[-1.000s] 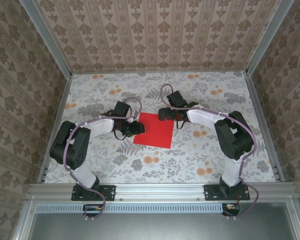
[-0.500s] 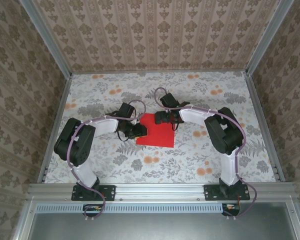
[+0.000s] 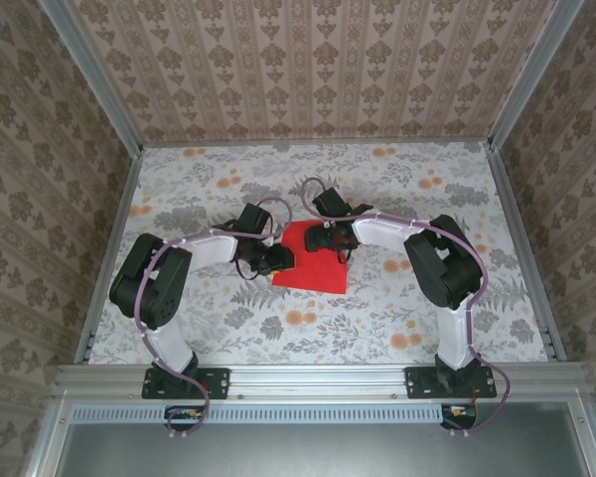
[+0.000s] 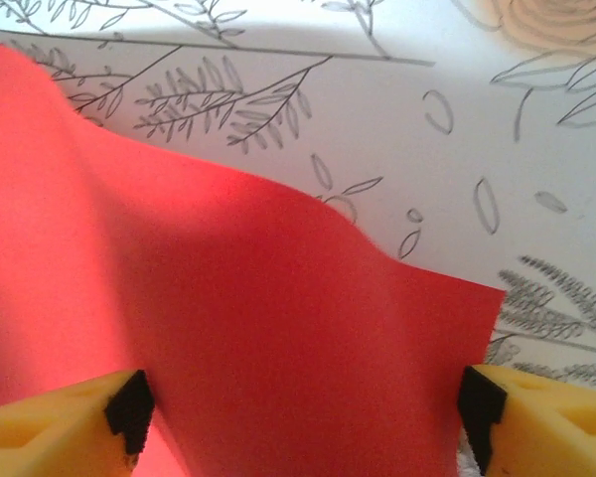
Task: Fold a paper plane with a square sheet of paper (fold left side to right side)
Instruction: Pick up the square sheet of paper from the center of the table.
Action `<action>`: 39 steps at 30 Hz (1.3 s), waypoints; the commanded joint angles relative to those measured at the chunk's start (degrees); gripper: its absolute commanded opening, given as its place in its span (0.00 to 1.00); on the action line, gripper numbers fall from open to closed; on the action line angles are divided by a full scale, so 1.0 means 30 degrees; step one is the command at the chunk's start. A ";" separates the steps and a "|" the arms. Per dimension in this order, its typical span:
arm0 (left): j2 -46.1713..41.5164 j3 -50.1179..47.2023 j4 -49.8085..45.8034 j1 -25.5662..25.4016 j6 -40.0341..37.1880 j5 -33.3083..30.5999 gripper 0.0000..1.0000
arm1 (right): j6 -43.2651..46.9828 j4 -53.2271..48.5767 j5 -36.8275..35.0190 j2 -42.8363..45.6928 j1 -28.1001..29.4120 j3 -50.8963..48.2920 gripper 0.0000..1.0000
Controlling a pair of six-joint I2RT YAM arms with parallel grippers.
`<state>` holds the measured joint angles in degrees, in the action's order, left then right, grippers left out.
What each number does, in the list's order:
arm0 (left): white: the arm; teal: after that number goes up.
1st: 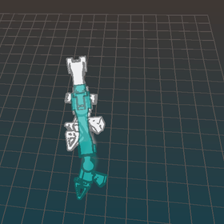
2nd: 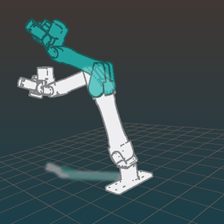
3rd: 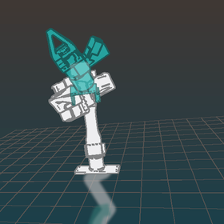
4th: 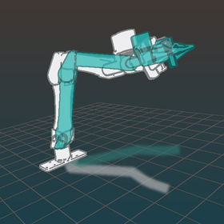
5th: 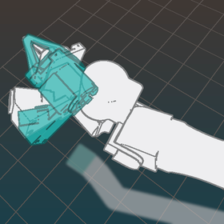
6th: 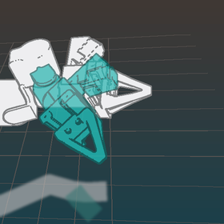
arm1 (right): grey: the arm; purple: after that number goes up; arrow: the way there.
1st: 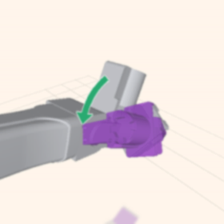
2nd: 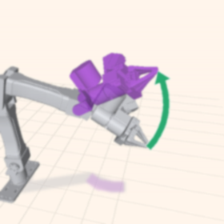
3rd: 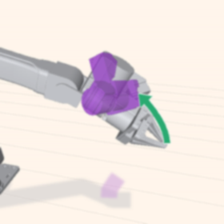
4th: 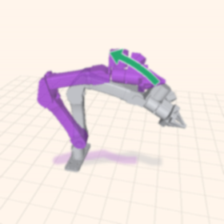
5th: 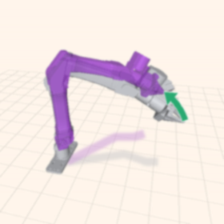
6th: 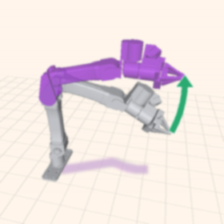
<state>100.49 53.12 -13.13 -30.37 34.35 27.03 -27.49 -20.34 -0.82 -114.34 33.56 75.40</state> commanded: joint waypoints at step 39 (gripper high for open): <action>-1.0404 -0.1174 1.1536 0.4516 -0.0238 1.0918 0.82 | 0.4758 0.1909 1.9441 1.2957 -0.3980 -0.1481 0.30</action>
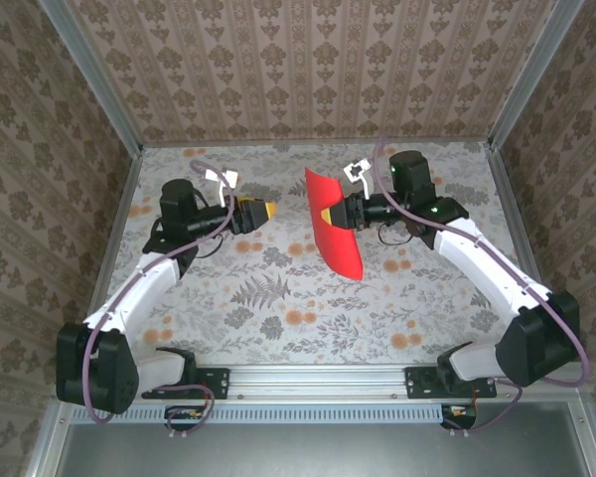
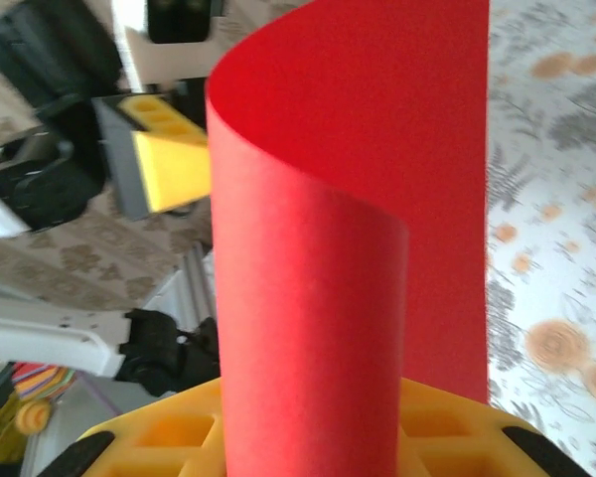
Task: Fold a paper plane with a square sheet of paper (fold left side to right side)
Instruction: Pick up the square sheet of paper from the center of the table, then place a square sheet of paper at the center of the table.
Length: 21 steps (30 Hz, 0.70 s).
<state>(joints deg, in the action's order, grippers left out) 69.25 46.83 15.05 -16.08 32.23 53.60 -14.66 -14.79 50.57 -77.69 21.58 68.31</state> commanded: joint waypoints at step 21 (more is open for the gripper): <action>0.1709 0.3120 0.2896 -0.2844 0.0369 0.4351 0.18 | 0.0967 -0.0004 0.2484 0.1786 -0.0228 0.1143 0.31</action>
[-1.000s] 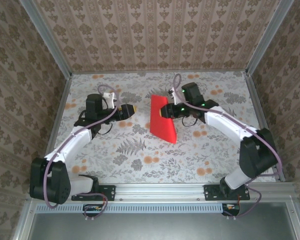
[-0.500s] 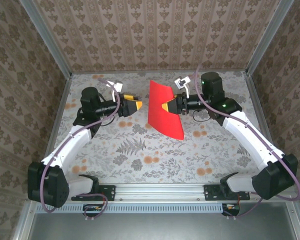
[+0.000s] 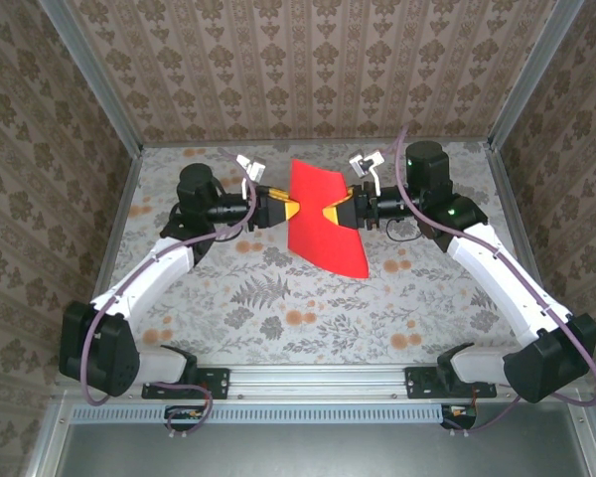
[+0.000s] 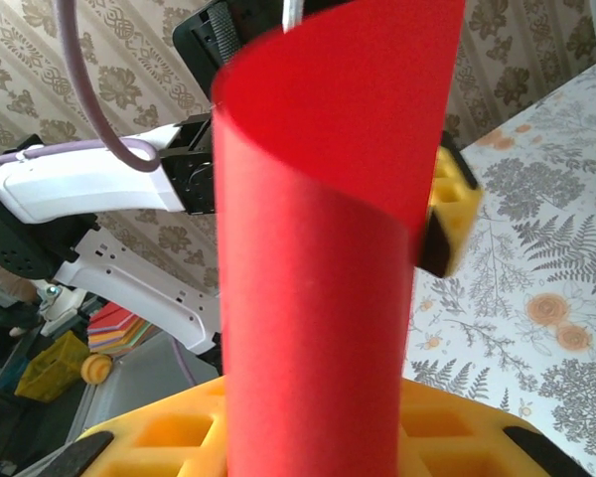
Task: Fold a paper plane with a square sheet of paper (fold left side to right side)
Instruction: Place a square sheet of paper at the center of the table.
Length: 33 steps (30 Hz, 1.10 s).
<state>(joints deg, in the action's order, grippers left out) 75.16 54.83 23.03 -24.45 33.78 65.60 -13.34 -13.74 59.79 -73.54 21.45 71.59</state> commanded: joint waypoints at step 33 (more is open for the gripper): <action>0.5303 -0.5019 -0.3890 -0.0438 0.1600 -0.8384 0.00 | -0.4347 -0.1936 -1.0263 -0.1565 -0.1195 -0.5412 0.53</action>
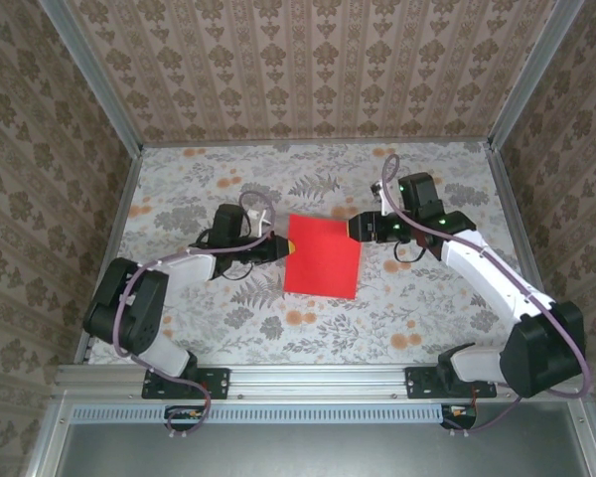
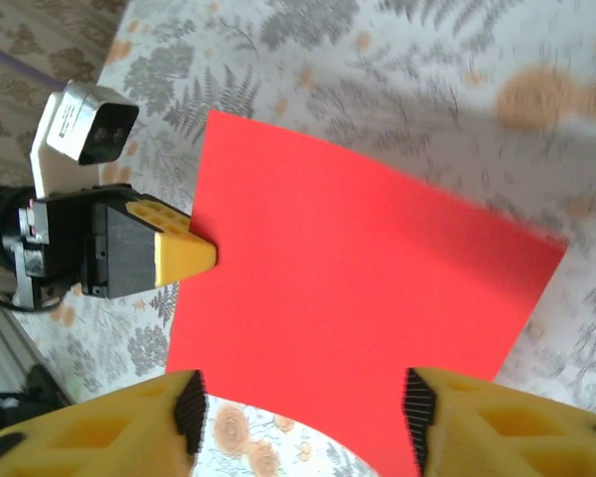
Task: Fold a paper plane with a square sheet of paper (fold left side to right side)
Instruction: Place a square sheet of paper at the center of the table, then first fold in half a square sheet of paper at the center of the table.
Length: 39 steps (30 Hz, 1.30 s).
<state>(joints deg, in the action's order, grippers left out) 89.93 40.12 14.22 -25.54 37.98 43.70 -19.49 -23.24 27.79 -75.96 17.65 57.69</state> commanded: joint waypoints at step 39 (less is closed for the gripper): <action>0.1722 0.2964 -0.2367 -0.1975 0.1688 -0.0993 0.44 | -0.4096 0.0403 -0.2846 -1.0181 0.2272 0.0240 0.11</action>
<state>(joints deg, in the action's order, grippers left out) 93.36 46.74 3.90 -30.55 41.15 38.70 -31.53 -20.45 20.99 -105.38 23.70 59.94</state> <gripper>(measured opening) 0.438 0.113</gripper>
